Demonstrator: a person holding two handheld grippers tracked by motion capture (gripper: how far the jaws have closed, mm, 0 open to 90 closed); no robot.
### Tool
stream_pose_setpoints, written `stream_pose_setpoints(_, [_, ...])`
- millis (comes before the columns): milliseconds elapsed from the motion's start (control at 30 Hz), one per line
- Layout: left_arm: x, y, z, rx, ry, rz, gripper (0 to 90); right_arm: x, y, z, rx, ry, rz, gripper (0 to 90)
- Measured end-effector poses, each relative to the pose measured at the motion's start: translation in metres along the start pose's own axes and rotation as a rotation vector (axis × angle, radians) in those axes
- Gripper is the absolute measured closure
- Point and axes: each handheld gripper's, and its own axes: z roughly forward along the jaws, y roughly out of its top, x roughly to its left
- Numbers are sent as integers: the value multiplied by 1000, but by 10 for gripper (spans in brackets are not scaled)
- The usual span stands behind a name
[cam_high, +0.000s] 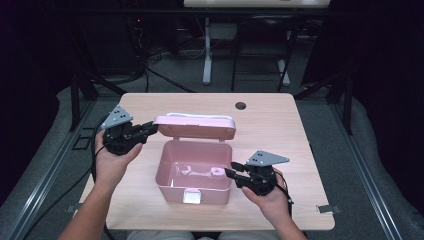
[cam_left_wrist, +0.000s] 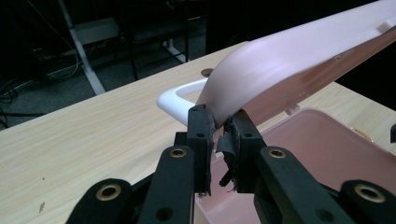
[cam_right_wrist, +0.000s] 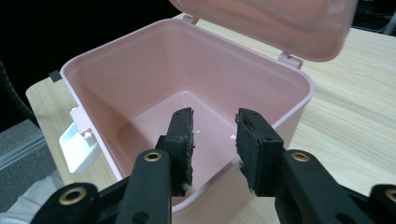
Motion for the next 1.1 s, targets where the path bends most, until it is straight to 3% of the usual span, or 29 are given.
stream_pose_setpoints(167, [1, 6, 4, -7, 6, 0, 721, 2, -1, 2, 15, -25, -11, 658])
stream_pose_setpoints(667, [3, 13, 12, -2, 18, 5, 736, -2, -11, 14, 68, -83, 6, 570])
stream_pose_setpoints(1100, [1, 18, 14, 12, 32, 13, 740, -10, -12, 13, 70, -76, 28, 593])
